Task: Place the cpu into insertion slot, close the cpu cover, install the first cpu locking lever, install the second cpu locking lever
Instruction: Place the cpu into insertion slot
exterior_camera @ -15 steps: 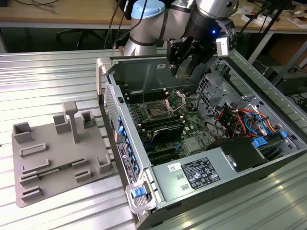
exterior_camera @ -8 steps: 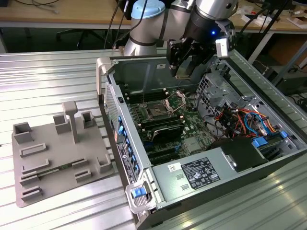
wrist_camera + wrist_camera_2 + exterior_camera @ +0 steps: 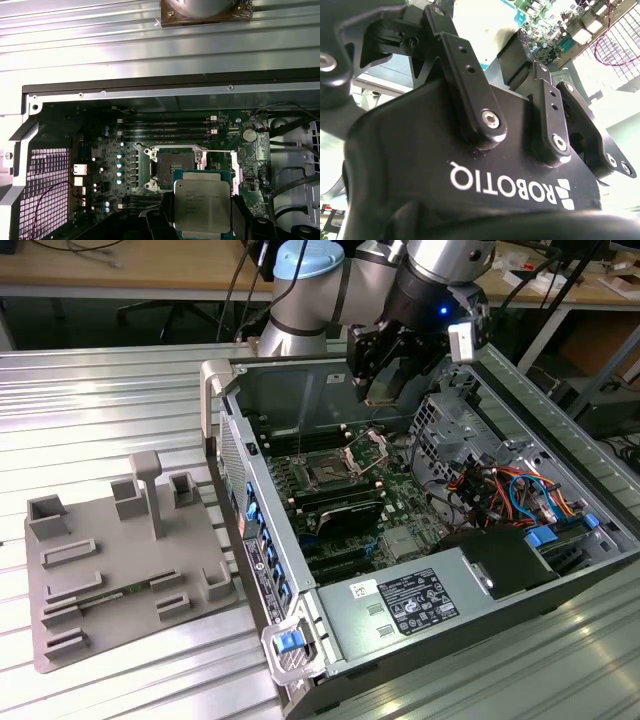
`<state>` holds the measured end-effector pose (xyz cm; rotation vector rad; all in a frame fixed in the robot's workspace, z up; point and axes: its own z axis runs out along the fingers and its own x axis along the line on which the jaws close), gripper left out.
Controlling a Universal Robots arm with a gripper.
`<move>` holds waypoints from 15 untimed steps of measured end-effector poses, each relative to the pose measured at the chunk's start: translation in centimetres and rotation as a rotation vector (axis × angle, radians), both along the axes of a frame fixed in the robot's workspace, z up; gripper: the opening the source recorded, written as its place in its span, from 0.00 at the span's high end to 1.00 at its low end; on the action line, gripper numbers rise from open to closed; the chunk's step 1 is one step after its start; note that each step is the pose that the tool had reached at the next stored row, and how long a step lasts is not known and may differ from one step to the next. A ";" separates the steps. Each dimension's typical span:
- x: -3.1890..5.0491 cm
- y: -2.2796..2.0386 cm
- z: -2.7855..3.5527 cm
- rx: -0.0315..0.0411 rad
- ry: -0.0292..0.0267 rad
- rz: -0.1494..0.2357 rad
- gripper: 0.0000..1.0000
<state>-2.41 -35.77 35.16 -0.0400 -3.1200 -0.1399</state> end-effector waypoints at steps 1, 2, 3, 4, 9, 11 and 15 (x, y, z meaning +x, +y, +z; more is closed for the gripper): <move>0.00 0.00 -0.03 0.0001 0.0000 0.000 0.45; 0.00 0.00 -0.05 0.0001 0.0000 0.000 0.45; 0.00 0.00 -0.09 0.0000 0.0000 0.000 0.45; 0.00 0.00 -0.13 0.0000 0.0000 0.000 0.45; 0.00 0.00 -0.25 0.0000 0.0000 0.000 0.45; 0.00 0.00 -0.30 0.0001 0.0000 0.000 0.45; 0.00 0.00 -0.41 0.0000 0.0000 0.000 0.45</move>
